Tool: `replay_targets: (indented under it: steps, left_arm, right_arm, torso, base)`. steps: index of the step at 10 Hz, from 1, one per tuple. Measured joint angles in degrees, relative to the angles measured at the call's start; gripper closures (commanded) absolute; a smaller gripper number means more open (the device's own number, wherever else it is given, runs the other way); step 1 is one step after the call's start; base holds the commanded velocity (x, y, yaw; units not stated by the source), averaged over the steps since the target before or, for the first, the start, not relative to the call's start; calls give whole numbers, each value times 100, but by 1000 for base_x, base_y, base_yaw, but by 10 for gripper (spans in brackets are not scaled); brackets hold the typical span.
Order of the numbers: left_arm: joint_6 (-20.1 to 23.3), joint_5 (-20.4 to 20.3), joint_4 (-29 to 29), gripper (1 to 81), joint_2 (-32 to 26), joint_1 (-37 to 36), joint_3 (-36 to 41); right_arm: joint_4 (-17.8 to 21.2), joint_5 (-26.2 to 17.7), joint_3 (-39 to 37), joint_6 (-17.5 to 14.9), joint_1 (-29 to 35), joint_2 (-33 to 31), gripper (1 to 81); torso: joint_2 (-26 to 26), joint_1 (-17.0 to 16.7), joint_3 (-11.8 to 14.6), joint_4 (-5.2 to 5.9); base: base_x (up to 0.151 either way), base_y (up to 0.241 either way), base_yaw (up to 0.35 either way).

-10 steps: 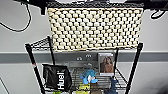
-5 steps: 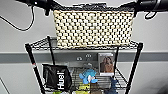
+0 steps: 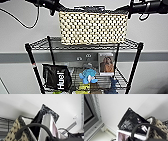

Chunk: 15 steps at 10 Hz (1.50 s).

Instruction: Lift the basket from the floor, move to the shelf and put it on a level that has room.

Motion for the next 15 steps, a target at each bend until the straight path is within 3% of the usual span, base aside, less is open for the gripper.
replay_targets:
  steps: [4,11,13,15]
  left_arm:
    - [356,73,51,811,468,284,-780]
    - [1081,169,63,811,1334,691,-2345]
    - [1252,87,72,811,1486,866,-2538]
    - [1265,41,77,811,1495,920,-2544]
  right_arm:
    - [-29,-2,-538,-234,-15,332,811]
    - [-10,-210,-2161,-959,-469,1042,811]
    - [-13,-394,-2660,-1190,-516,1280,811]
    - [45,-276,-2745,-1303,-686,1398,811]
  torso:
    - [4,5,-2,0]
    - [9,6,-9,0]
    - [9,6,-9,0]
    - [11,9,-9,0]
  base:
    - [0,0,0]
    - [0,0,0]
    - [0,0,0]
    - [0,0,0]
